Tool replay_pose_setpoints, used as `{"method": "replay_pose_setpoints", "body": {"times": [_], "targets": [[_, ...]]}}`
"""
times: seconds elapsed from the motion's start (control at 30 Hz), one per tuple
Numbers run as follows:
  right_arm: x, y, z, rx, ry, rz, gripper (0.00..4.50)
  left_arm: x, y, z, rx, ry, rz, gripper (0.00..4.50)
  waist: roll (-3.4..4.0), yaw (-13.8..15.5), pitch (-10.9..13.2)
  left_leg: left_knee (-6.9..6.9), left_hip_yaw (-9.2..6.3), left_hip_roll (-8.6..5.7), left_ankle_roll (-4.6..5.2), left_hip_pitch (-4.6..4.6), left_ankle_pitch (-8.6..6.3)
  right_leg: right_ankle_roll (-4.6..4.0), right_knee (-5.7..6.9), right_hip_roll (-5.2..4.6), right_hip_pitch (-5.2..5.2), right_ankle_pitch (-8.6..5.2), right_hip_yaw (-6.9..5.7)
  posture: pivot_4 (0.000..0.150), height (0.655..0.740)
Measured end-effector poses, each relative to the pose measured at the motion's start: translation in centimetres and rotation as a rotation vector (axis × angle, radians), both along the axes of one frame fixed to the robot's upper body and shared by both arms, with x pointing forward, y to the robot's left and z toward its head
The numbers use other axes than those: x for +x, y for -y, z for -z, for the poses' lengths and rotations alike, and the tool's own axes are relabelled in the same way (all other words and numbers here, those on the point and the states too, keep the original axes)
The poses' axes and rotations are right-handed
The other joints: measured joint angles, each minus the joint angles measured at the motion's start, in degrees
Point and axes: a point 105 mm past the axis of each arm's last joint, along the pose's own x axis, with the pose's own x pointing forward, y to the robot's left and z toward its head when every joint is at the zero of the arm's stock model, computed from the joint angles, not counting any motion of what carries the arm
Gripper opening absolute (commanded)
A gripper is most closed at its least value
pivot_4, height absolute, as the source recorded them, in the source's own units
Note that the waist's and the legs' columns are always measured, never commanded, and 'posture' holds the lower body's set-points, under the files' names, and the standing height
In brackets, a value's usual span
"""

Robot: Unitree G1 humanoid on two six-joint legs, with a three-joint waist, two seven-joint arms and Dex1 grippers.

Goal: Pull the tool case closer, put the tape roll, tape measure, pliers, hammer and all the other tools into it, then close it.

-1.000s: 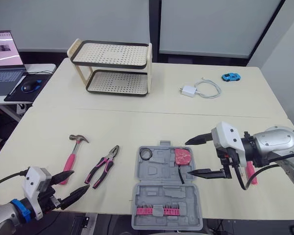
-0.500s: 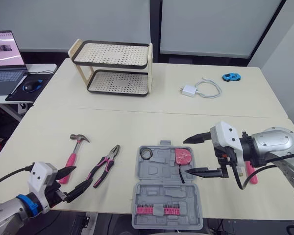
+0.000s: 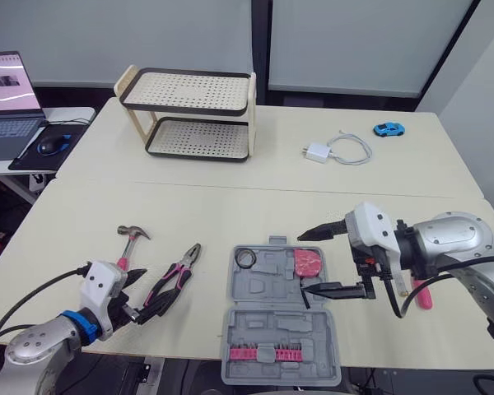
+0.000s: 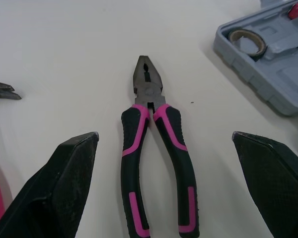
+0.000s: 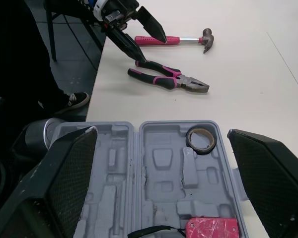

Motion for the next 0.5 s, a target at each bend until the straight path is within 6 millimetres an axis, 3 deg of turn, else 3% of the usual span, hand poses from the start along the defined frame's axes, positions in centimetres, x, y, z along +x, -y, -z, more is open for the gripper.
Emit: {"method": "replay_pose_setpoints", "body": {"times": [0.27, 0.5], "targets": [[-0.1, -0.2, 0.4, -0.009, -0.016, -0.003, 4.47, 1.9, 0.5, 2.7, 0.047, -0.023, -0.023, 4.5, 0.0, 0.1, 0.0, 0.0, -0.03, -0.02, 0.0, -0.01, 0.0, 0.02, 0.0, -0.01, 0.01, 0.02, -0.01, 0.15, 0.735], [-0.1, -0.1, 0.4, -0.014, -0.022, 0.001, 4.47, 3.1, 1.7, 3.6, 0.066, -0.016, -0.009, 4.5, 0.0, 0.1, 0.0, 0.0, -0.05, -0.02, 0.0, -0.01, 0.0, 0.03, 0.02, -0.01, 0.02, 0.03, -0.02, 0.15, 0.735]]}}
